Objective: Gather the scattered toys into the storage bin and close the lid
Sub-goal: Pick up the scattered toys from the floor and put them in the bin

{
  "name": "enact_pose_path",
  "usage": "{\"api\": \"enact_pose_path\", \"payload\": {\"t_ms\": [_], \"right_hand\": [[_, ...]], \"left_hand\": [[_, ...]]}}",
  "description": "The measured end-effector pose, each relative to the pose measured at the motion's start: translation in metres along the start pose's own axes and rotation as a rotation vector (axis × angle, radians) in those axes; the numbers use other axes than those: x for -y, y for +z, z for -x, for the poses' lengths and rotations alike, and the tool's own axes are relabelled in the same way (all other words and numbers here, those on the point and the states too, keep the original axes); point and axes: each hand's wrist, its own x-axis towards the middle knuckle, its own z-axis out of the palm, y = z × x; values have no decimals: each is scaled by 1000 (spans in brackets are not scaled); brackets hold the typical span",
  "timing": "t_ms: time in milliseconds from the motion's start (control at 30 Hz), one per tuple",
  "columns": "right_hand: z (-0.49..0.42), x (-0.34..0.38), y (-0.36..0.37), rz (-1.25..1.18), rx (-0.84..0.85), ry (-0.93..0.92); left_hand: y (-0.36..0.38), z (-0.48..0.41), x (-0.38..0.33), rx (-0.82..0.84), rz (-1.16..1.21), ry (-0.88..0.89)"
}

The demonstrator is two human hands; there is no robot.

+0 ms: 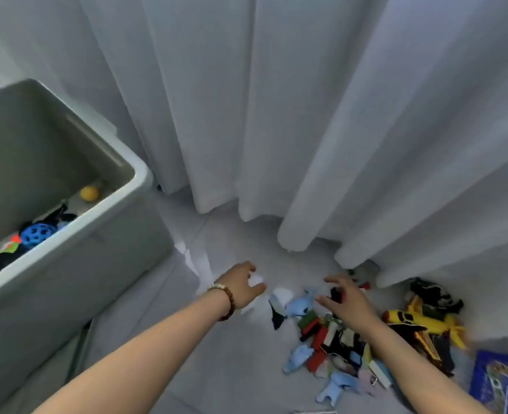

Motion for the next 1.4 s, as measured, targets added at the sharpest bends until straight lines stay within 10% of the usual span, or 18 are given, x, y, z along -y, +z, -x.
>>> {"api": "enact_pose_path", "payload": {"t_ms": [167, 667, 1000, 1267, 1400], "right_hand": [[-17, -39, 21, -76, 55, 92], [-49, -50, 62, 446, 21, -40], [-48, -44, 66, 466, 42, -105], [-40, -54, 48, 102, -51, -10], [-25, -52, 37, -271, -85, 73]], "left_hand": [[84, -36, 21, 103, 82, -192], [124, -66, 38, -139, -137, 147], [120, -72, 39, 34, -262, 200], [116, -59, 55, -13, -265, 244], [118, -53, 58, -100, 167, 92]]}}
